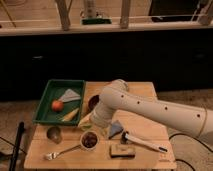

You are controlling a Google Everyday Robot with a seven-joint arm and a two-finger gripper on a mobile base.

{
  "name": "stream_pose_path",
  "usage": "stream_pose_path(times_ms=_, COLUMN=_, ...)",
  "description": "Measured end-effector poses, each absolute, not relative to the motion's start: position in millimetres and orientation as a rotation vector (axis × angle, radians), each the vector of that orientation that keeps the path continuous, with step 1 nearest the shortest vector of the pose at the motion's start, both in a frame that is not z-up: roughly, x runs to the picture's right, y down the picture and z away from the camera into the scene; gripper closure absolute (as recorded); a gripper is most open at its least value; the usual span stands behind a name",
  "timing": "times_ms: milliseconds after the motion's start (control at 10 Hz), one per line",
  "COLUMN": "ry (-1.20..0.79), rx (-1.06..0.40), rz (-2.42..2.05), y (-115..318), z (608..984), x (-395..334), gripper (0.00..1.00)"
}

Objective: Place grapes in paper cup

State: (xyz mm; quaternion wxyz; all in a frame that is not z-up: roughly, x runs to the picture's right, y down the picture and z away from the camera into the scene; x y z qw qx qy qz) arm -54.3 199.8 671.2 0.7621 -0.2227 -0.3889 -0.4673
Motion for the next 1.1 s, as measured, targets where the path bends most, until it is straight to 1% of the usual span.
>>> stream_pose_path(times_ms=800, ry=-0.884, rx=-0.507, rz=-1.019, y=178.6, z=672.2, x=-48.6, gripper=0.20)
stream_pose_path(times_ms=1100, ry=-0.886, rx=-0.511, rz=-1.021, y=179.1, z=672.0, x=-48.1, gripper=0.20)
